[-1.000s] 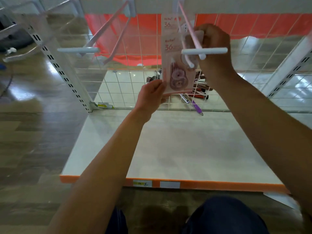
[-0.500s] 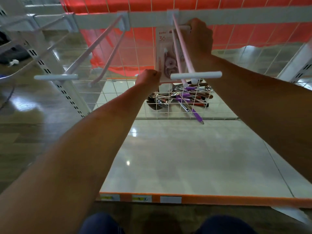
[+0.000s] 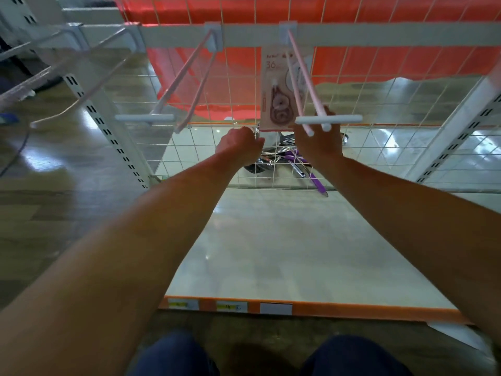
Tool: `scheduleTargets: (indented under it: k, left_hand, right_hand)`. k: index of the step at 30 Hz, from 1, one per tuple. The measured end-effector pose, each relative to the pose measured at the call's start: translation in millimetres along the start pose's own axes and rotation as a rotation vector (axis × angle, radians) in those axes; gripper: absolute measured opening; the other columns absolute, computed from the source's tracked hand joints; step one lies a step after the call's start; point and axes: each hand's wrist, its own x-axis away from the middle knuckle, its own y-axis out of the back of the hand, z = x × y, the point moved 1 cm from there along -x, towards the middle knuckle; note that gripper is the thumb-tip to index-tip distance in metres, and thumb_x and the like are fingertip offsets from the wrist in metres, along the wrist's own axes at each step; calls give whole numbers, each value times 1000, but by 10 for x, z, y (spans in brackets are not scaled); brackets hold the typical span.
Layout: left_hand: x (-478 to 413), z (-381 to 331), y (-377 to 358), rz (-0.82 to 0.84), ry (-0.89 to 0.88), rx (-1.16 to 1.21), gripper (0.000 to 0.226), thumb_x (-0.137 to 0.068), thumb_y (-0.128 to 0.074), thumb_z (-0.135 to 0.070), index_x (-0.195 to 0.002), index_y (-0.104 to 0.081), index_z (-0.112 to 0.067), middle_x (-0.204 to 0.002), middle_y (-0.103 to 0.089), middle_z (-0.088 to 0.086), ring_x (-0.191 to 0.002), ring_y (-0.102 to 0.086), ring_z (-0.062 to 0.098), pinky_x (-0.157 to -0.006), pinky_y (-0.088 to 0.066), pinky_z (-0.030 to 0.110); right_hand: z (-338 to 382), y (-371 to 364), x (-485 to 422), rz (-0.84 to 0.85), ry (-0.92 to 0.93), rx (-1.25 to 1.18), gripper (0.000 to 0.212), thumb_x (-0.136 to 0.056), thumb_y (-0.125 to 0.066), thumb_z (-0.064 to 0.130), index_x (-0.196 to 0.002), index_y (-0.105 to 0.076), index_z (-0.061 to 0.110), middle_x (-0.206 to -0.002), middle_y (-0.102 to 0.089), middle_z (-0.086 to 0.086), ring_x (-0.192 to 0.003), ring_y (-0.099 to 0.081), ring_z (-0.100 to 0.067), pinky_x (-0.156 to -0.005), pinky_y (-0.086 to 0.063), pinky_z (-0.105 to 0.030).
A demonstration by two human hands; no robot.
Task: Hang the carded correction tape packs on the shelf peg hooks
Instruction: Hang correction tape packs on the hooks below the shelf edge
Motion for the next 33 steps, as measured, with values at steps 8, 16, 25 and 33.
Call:
scheduleTargets:
  k: [8, 16, 25, 33]
  left_hand:
    - [779, 36, 91, 181, 29, -72, 40, -100, -40, -40, -125, -56, -13, -121, -62, 13, -109, -58, 29, -84, -46, 35]
    - [1761, -154, 703, 477, 76, -125, 47, -100, -38, -46, -131, -52, -13, -128, -59, 10, -113, -57, 27, -94, -47, 39]
    - [2511, -794, 2086, 513, 39, -100, 44, -102, -36, -42, -133, -51, -15, -130, -58, 7, -115, -56, 25, -94, -45, 34]
    - [2814, -1344, 3163, 382, -75, -81, 40, -102, -38, -39, -131, -53, -16, -128, -60, 6, -113, -57, 24, -91, -46, 34]
  right_hand:
    - [-21, -15, 872, 361, 1, 413, 48, -97, -40, 42, -132, -48, 10, -137, -47, -15, -125, -43, -35, -100, -39, -45]
    - [510, 811, 1766, 621, -27, 474, 46, -100, -36, 43, -139, -44, 19, -144, -44, -8, -129, -43, -29, -103, -39, -42]
    - [1418, 2087, 2193, 597, -59, 346, 45, -100, -43, 38, -138, -47, 16, -143, -47, -6, -129, -44, -26, -107, -36, -37]
    - [2160, 3130, 2220, 481, -48, 235, 40, -99, -47, 27, -137, -49, 15, -141, -50, -4, -129, -46, -21, -109, -35, -32]
